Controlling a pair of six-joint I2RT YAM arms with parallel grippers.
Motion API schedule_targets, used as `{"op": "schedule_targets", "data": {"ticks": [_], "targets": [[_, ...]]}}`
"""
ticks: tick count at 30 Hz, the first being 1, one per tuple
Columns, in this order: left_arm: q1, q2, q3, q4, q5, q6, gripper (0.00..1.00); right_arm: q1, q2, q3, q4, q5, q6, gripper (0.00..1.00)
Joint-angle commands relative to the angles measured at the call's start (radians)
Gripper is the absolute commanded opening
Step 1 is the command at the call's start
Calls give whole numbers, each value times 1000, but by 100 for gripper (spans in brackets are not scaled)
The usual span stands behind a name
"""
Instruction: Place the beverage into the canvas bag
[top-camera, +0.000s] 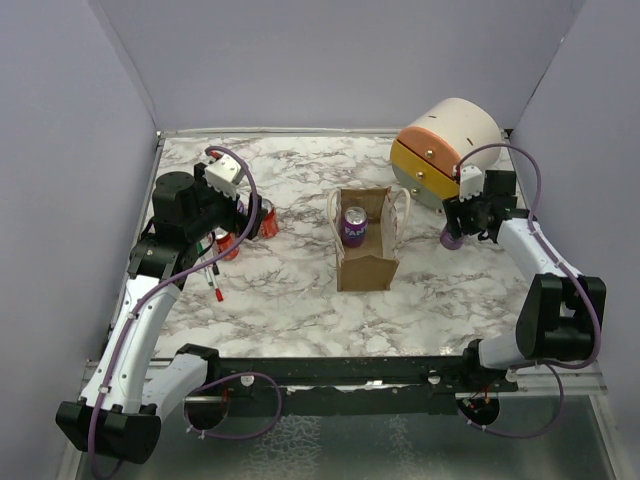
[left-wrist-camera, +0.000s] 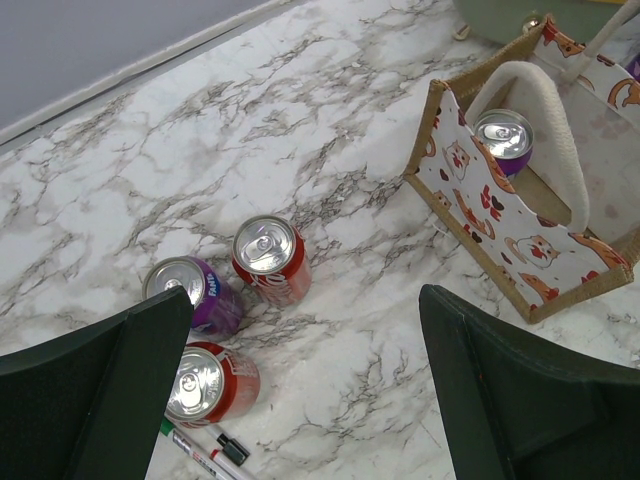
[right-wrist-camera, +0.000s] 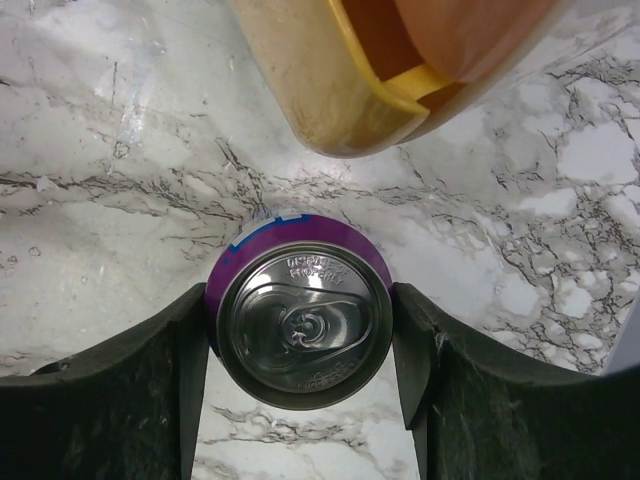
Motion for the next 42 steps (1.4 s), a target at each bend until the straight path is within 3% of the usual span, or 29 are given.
{"op": "schedule_targets", "data": {"ticks": [1,15,21,26,34,42], "targets": [[3,-23,-8,30,21,-7,99,-2,13,0,-6,-54,-18,55],[3,-24,-3,33,24,-6,99,-2,-211,127,-201,-240,-30,9],[4,-26,-7,38,27,-8,99,-1,-248,282,-306,-316,-15,1],[4,-18,-4,43,44,-24,99,0,-264,417,-346,-392,7,1],[1,98,58,90,263,-155,93,33,-224,630,-353,-555,60,1],[-82,240,123,249,387,-340,85,210,-142,738,-357,-623,70,1]]}}
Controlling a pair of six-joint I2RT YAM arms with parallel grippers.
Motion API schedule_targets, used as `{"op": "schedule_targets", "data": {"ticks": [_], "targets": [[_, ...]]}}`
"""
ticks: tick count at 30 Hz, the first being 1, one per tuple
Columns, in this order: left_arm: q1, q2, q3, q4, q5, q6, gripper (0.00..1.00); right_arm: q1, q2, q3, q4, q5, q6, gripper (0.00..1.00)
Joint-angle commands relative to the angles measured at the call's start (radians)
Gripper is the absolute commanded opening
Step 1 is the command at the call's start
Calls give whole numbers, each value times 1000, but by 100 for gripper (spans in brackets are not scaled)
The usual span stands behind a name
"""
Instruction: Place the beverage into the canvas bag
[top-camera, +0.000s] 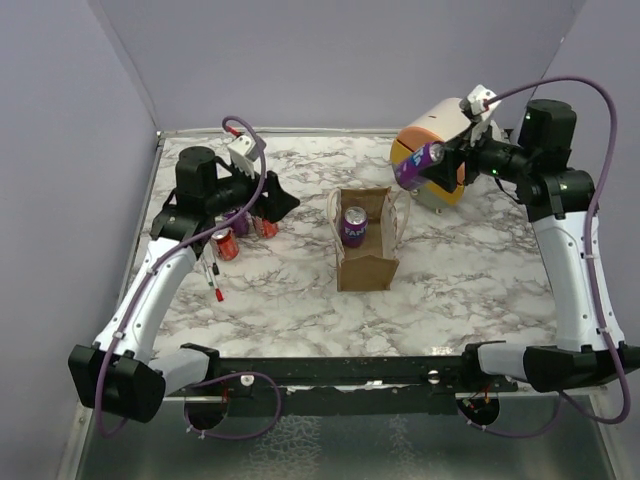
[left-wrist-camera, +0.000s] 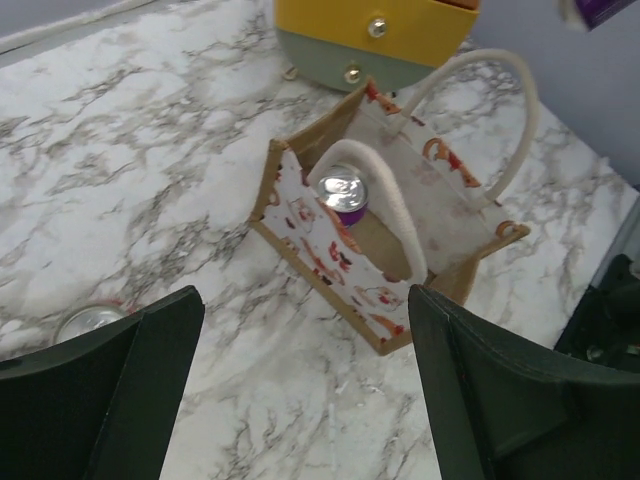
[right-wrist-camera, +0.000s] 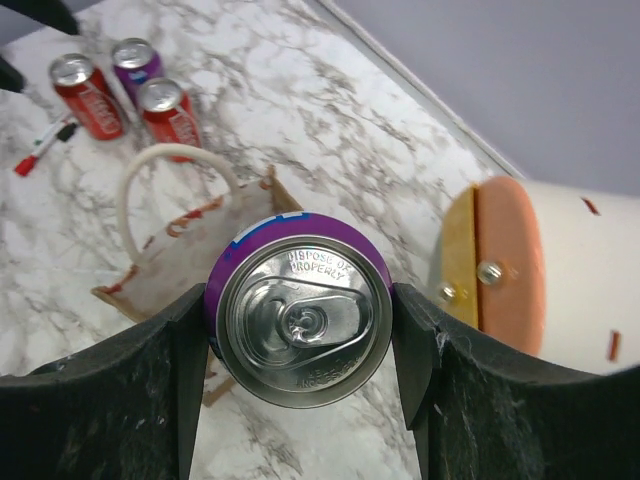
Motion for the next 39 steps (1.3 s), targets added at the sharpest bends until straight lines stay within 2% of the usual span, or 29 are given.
{"op": "schedule_targets", "data": {"ticks": [1,6,14,19,21,23,31,39], "targets": [[-89,68,69,129,92,-118,84,122,52,70,47,-90,14,1],[-218,171,117,142,21,-134,82,186,113,107,11,-88,-25,1],[-238,273,122,186,-34,-151,69,250,139,54,-14,-52,-100,1],[-240,300,84,217,-38,-174,54,304,172,40,-55,-30,-186,1],[-240,304,69,219,-61,-172,37,320,190,46,-75,-22,-215,1],[-240,294,50,217,-75,-155,26,330,207,53,-93,-7,-244,1],[-240,255,-30,182,-92,-79,2,357,266,71,-202,19,-347,1],[-237,238,-69,143,-91,-15,0,396,312,32,-204,68,-354,1]]}}
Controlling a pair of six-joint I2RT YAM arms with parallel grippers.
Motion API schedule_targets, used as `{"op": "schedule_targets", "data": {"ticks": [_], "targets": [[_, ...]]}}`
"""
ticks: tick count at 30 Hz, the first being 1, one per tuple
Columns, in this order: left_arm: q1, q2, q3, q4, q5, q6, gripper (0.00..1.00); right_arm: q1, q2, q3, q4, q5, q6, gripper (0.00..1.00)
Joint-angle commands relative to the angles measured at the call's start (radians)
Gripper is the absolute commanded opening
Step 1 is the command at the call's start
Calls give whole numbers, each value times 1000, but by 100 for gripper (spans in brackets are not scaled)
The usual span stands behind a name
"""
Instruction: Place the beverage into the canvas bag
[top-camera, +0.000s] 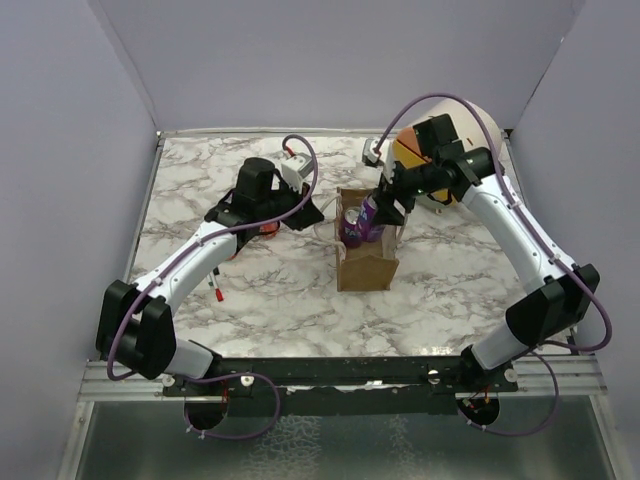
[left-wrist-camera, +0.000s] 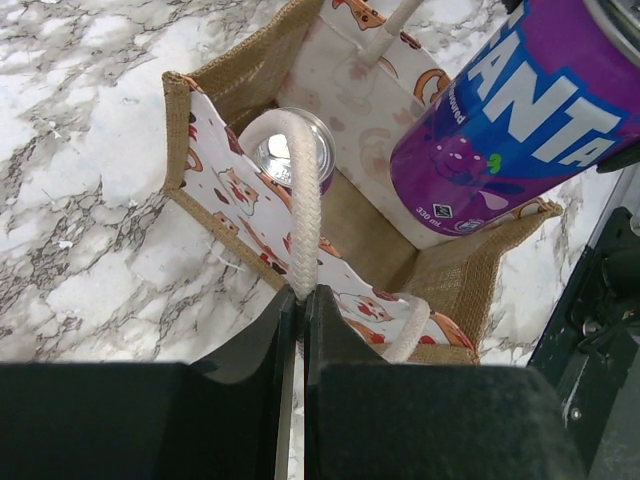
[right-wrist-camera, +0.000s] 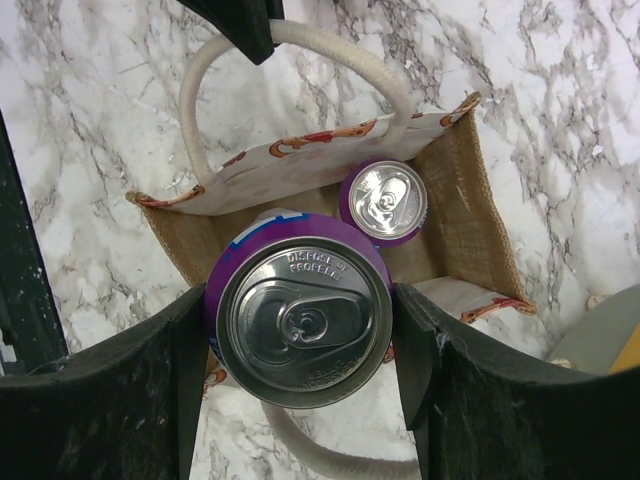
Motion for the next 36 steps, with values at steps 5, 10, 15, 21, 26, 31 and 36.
{"op": "schedule_targets", "data": {"ticks": [5,10,15,21,26,31,36], "targets": [[0,-42,-58,-65,-10,110,0,50,19,-44,57,15,-17,1],[0,-56,-89,-73,-27,146,0,75,52,-55,73,18,-11,1],[1,-68,-103,-83,-47,175,0,92,63,-98,141,36,9,1],[5,-76,-122,-79,-47,198,0,114,94,-125,178,83,27,1],[13,-84,-120,-75,-46,204,0,122,101,-158,228,121,48,1],[19,-88,-112,-77,-30,205,0,124,104,-187,270,144,58,1],[25,-88,-101,-77,-16,205,0,128,86,-240,339,144,60,1]]}}
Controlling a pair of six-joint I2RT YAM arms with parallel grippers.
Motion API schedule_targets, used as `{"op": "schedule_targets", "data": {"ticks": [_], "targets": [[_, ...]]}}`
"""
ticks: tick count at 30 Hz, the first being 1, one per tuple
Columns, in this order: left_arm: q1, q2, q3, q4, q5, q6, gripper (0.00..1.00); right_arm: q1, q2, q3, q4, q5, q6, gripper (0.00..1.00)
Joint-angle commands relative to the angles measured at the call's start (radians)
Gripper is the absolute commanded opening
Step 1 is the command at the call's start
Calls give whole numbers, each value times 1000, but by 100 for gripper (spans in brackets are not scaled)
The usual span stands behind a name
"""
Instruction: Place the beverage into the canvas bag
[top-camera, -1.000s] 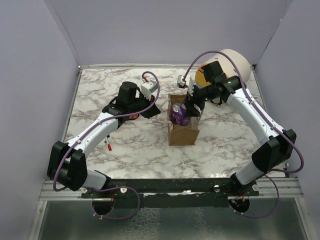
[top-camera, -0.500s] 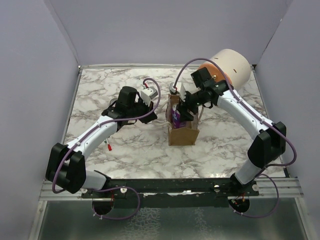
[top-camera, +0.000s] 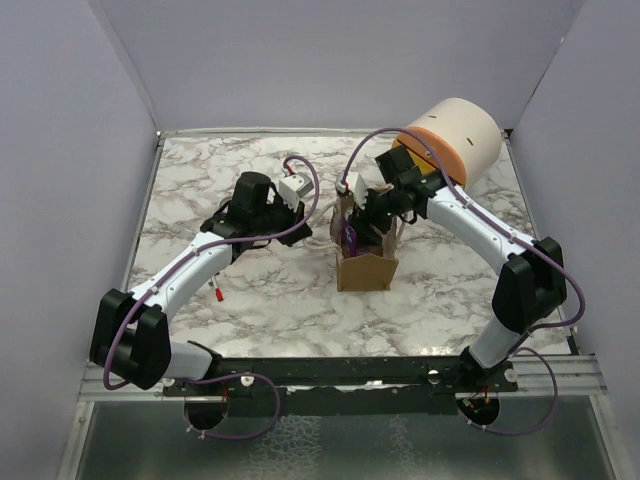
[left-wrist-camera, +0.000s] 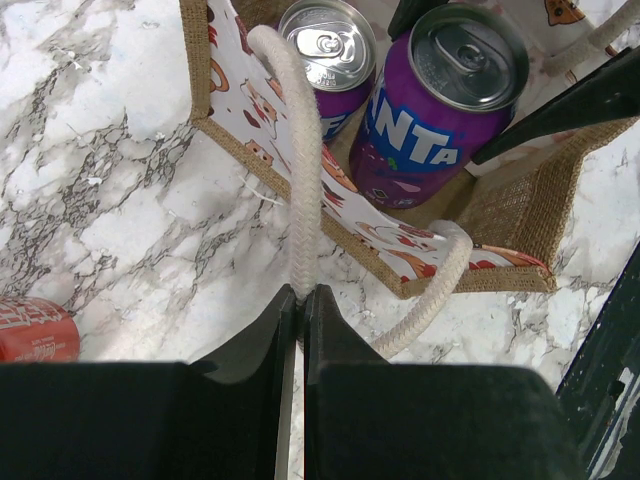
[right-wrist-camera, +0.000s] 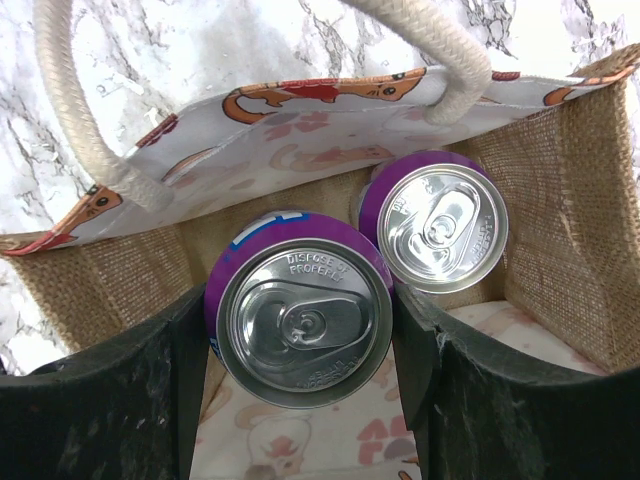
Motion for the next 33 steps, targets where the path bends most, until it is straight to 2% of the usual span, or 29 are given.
{"op": "schedule_targets", "data": {"ticks": [1,18,33], "targets": [[11,-24,11,-10,20,18,0,14,-29,-35,138,5,19,1],[14,-5,31,-17,61,13,0,27,-41,-164,301,70,58,2],[15,-12,26,-15,70,16,0,39,3,-189,321,94,134,10]]}}
